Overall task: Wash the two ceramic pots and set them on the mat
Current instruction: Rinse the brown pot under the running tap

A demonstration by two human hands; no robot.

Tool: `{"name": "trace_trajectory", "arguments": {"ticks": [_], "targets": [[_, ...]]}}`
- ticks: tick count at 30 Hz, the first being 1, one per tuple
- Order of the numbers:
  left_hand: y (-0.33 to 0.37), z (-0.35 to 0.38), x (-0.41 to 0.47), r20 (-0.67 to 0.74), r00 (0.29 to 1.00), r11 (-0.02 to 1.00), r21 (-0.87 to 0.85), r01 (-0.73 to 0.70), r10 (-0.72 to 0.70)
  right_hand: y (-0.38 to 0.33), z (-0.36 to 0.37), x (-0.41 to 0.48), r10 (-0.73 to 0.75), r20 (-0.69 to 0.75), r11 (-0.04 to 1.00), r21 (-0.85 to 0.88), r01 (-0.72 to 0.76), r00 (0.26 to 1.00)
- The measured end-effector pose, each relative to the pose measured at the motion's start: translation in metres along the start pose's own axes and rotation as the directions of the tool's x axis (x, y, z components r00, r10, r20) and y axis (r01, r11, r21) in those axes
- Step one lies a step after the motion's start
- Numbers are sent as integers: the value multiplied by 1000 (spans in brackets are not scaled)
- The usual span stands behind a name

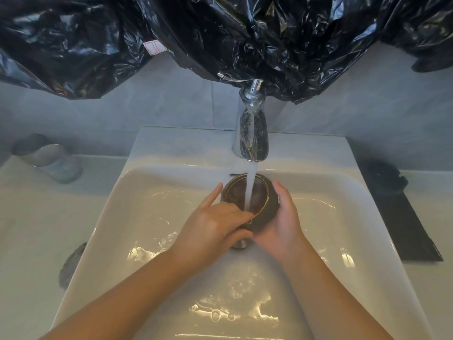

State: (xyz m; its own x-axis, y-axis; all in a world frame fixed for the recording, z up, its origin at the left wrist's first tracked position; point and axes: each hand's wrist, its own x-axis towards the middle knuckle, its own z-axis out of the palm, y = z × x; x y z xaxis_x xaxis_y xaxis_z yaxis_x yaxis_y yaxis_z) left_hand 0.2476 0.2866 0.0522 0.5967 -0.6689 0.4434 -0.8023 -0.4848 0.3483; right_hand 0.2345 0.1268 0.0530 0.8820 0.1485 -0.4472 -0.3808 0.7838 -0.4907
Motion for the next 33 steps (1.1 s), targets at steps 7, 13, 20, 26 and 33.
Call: {"name": "trace_trajectory", "arguments": {"ticks": [7, 13, 20, 26, 33], "targets": [[-30, -6, -6, 4, 985, 964, 206, -169, 172, -2, -2, 0, 11, -47, 1000, -11, -12, 999], [-6, 0, 7, 136, 987, 996, -25, -80, 83, 3, 0, 1, 23, -13, 999, 25, -23, 1000], [-5, 5, 6, 177, 981, 992, 87, -95, 78, 7, 0, 0, -13, -13, 999, 48, 14, 1000], [-11, -8, 10, 308, 949, 934, 355, -48, -69, 14, 7, 2, 15, 14, 1000, 25, -15, 1000], [-13, -4, 1, 280, 952, 989, 45, -141, 123, 9, -5, 1, 85, -14, 996, -20, -85, 996]]}}
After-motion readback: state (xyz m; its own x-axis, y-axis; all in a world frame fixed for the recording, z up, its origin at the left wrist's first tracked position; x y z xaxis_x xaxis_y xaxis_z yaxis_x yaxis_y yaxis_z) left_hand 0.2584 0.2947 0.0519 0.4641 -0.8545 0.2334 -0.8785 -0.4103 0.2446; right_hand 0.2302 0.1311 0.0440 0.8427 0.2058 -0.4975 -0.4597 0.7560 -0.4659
